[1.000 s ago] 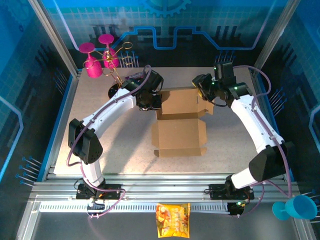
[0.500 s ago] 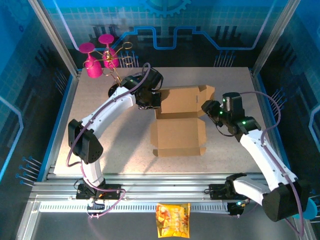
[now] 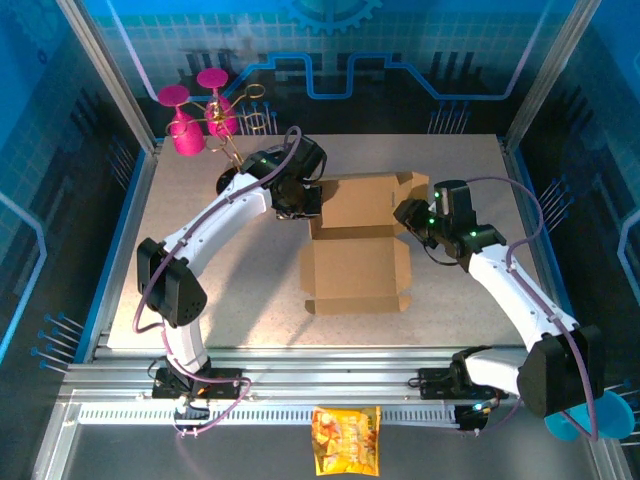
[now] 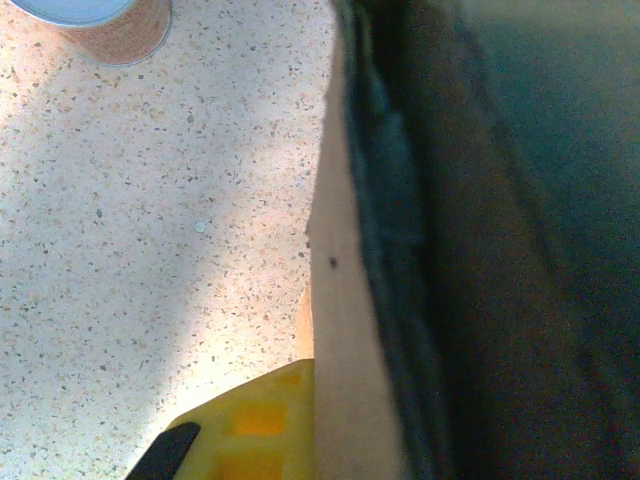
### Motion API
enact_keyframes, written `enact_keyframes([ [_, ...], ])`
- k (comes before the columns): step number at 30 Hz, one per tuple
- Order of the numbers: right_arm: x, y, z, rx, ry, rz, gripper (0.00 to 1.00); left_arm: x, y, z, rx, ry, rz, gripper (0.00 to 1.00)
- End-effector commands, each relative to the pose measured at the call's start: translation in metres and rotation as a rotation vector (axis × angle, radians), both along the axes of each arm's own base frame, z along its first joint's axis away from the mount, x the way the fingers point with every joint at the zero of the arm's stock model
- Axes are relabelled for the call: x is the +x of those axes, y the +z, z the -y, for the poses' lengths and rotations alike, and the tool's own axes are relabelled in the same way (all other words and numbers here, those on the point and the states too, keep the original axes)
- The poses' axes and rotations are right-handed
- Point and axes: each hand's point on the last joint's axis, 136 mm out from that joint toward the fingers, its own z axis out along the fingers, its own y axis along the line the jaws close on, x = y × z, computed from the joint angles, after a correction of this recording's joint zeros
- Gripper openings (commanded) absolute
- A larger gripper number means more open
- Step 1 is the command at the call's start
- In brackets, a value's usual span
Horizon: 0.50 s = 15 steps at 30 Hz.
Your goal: Fold the paper box
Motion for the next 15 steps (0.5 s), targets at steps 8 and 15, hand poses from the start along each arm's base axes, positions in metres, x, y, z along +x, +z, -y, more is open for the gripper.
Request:
enact_keyframes([
  [8,-0.013,0.013,0.014,-0.034,-0.02,0.042,0.52,0.002,0.008,0.003,-0.008,-0.006,0.006,0.0],
  [15,-0.008,-0.004,-0.003,0.021,0.03,0.009,0.55,0.001,0.008,0.003,-0.011,-0.005,0.005,0.0],
])
